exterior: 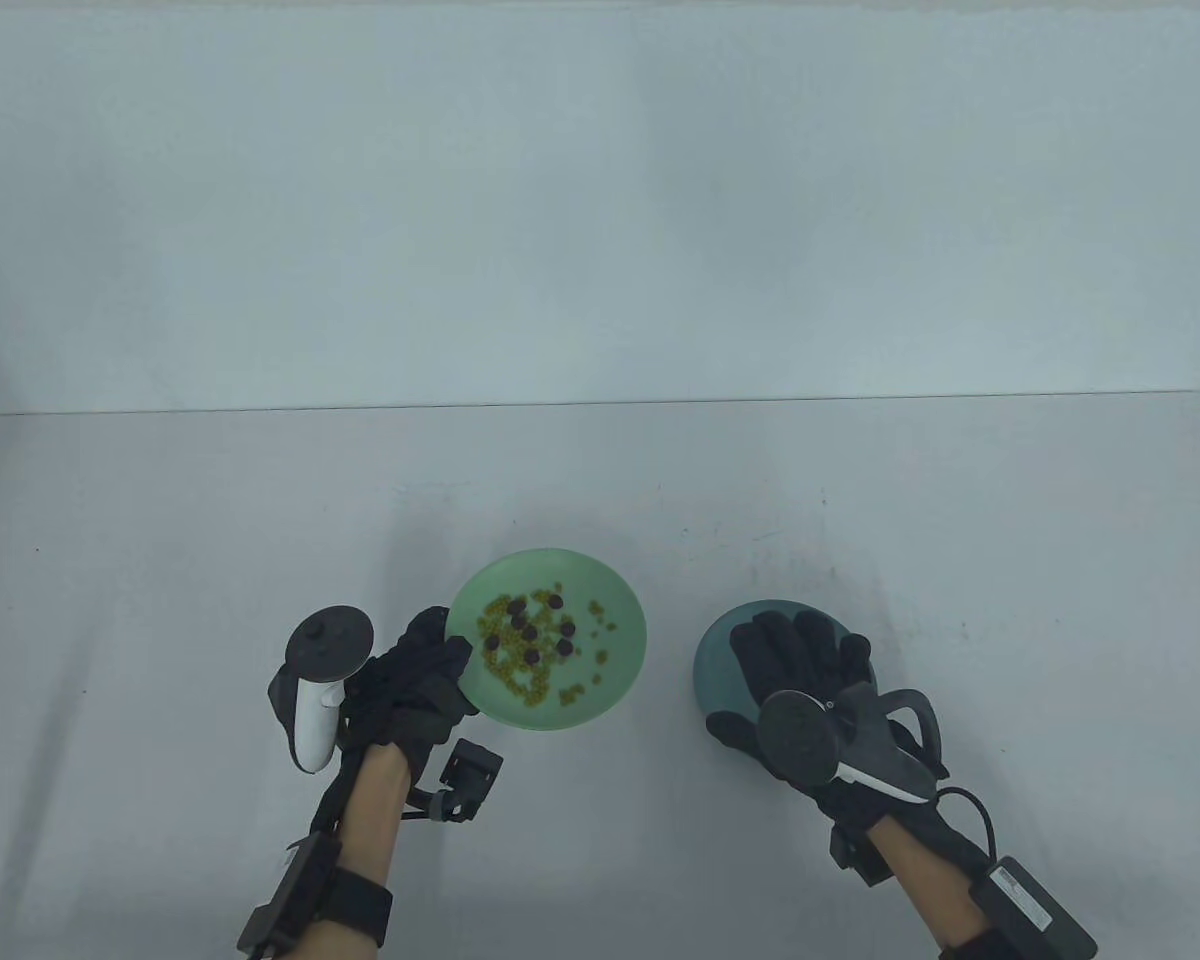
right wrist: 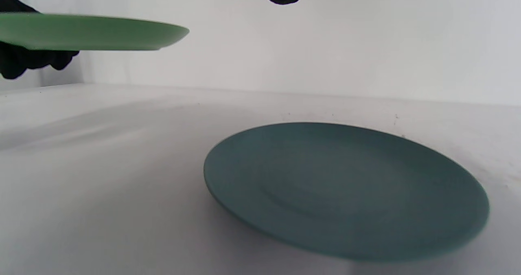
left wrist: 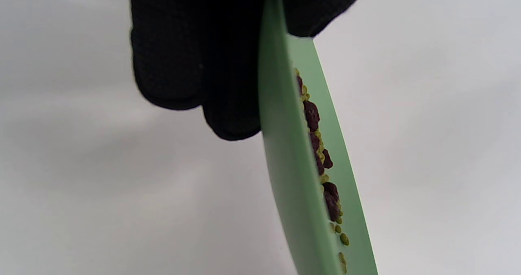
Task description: Pick cranberries with hand pinch into plate
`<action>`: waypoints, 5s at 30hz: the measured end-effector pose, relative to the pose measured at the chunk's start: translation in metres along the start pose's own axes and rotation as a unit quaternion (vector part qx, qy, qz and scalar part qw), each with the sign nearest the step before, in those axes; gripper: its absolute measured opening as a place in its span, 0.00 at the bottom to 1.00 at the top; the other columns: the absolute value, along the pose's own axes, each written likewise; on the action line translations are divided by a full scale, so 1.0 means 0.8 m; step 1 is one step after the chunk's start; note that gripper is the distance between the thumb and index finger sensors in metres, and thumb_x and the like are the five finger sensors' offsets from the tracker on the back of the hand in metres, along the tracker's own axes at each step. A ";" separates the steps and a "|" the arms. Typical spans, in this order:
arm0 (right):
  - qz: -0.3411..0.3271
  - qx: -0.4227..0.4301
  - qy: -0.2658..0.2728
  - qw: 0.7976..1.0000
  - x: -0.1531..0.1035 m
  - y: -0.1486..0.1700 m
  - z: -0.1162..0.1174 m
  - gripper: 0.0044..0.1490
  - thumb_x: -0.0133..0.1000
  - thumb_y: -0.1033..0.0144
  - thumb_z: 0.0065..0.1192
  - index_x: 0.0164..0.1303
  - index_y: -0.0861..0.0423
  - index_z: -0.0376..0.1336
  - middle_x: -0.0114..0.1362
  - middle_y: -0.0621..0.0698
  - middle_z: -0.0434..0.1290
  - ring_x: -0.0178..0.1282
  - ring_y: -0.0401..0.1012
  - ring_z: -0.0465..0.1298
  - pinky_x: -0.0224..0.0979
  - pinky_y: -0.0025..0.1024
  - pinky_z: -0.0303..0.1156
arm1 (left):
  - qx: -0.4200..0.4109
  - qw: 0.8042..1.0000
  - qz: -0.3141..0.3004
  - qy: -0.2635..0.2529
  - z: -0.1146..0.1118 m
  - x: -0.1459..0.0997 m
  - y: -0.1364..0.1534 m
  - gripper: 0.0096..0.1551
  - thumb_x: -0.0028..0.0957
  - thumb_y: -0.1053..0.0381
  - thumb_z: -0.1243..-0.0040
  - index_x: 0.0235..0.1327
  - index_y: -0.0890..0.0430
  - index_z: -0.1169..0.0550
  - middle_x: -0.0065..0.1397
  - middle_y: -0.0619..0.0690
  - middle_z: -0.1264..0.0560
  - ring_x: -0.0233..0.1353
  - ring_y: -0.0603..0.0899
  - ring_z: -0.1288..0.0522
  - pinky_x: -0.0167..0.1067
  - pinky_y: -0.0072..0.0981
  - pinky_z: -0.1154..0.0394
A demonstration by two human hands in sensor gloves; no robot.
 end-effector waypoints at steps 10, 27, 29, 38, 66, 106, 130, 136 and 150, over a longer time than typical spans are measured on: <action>-0.045 -0.044 0.017 0.998 0.049 -0.052 -0.070 0.49 0.61 0.35 0.45 0.87 0.53 0.52 0.87 0.57 0.62 0.81 0.56 0.70 0.79 0.64 0.63 | 0.002 1.000 0.000 0.003 -0.005 -0.001 0.001 0.35 0.63 0.58 0.46 0.78 0.70 0.41 0.66 0.62 0.26 0.52 0.55 0.12 0.53 0.42 0.15; -0.111 -0.129 -0.036 0.985 0.121 -0.150 -0.043 0.36 0.57 0.42 0.59 0.75 0.46 0.63 0.69 0.46 0.76 0.64 0.43 0.80 0.69 0.47 0.77 | 0.000 1.000 -0.006 0.007 -0.008 0.000 0.000 0.35 0.63 0.57 0.46 0.78 0.69 0.41 0.65 0.61 0.25 0.51 0.55 0.12 0.52 0.42 0.15; -0.115 -0.134 -0.042 0.983 0.124 -0.155 -0.035 0.36 0.57 0.43 0.60 0.74 0.46 0.64 0.68 0.45 0.77 0.62 0.42 0.80 0.68 0.46 0.77 | 0.000 1.000 -0.004 0.007 -0.008 0.000 0.000 0.34 0.63 0.58 0.46 0.78 0.69 0.40 0.65 0.61 0.25 0.51 0.55 0.12 0.52 0.42 0.15; -0.120 -0.142 -0.047 0.981 0.131 -0.158 -0.020 0.32 0.57 0.45 0.62 0.71 0.44 0.66 0.63 0.43 0.78 0.59 0.40 0.81 0.67 0.44 0.78 | -0.004 1.000 -0.004 0.008 -0.010 0.001 -0.001 0.34 0.63 0.58 0.46 0.78 0.69 0.40 0.65 0.61 0.25 0.51 0.55 0.12 0.52 0.42 0.15; -0.142 -0.203 -0.038 0.968 0.137 -0.180 -0.005 0.30 0.56 0.46 0.62 0.68 0.45 0.67 0.59 0.41 0.79 0.56 0.39 0.81 0.66 0.43 0.79 | -0.009 1.000 -0.008 0.014 -0.010 0.002 -0.003 0.34 0.62 0.59 0.46 0.77 0.70 0.39 0.64 0.63 0.25 0.50 0.56 0.11 0.51 0.42 0.14; -0.007 -0.102 -0.022 0.995 0.125 -0.044 -0.073 0.27 0.60 0.49 0.58 0.66 0.49 0.69 0.45 0.38 0.80 0.41 0.34 0.81 0.51 0.33 0.80 | -0.004 1.000 -0.006 0.006 -0.004 0.000 0.000 0.34 0.63 0.58 0.47 0.78 0.69 0.40 0.65 0.62 0.25 0.50 0.56 0.12 0.51 0.43 0.15; 0.123 -0.076 -0.149 0.978 0.095 0.080 0.072 0.28 0.60 0.50 0.58 0.65 0.51 0.70 0.36 0.37 0.78 0.34 0.32 0.79 0.47 0.32 0.80 | -0.002 1.000 -0.012 0.004 -0.003 0.000 -0.001 0.33 0.63 0.58 0.47 0.78 0.68 0.40 0.65 0.61 0.25 0.50 0.55 0.12 0.51 0.42 0.15; 0.132 -0.073 -0.160 0.975 0.093 0.086 0.087 0.28 0.60 0.49 0.58 0.65 0.51 0.70 0.36 0.37 0.78 0.34 0.32 0.79 0.47 0.32 0.80 | -0.001 1.000 -0.014 0.005 -0.004 0.000 -0.002 0.33 0.63 0.58 0.47 0.78 0.68 0.40 0.65 0.61 0.25 0.50 0.55 0.12 0.51 0.42 0.15; 0.146 -0.080 -0.147 0.975 0.093 0.094 0.067 0.31 0.59 0.46 0.58 0.67 0.52 0.69 0.38 0.37 0.78 0.35 0.32 0.80 0.48 0.32 0.80 | -0.001 1.000 -0.015 0.005 -0.005 0.000 -0.003 0.33 0.63 0.58 0.47 0.78 0.68 0.39 0.65 0.61 0.25 0.50 0.55 0.12 0.51 0.42 0.15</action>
Point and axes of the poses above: the tracker on the back of each hand, its own y axis roughly to the little-finger side, its own x axis roughly from the wrist to the fingertips, z = x × y, the point moved 5 cm from there along x, roughly from the wrist to the fingertips
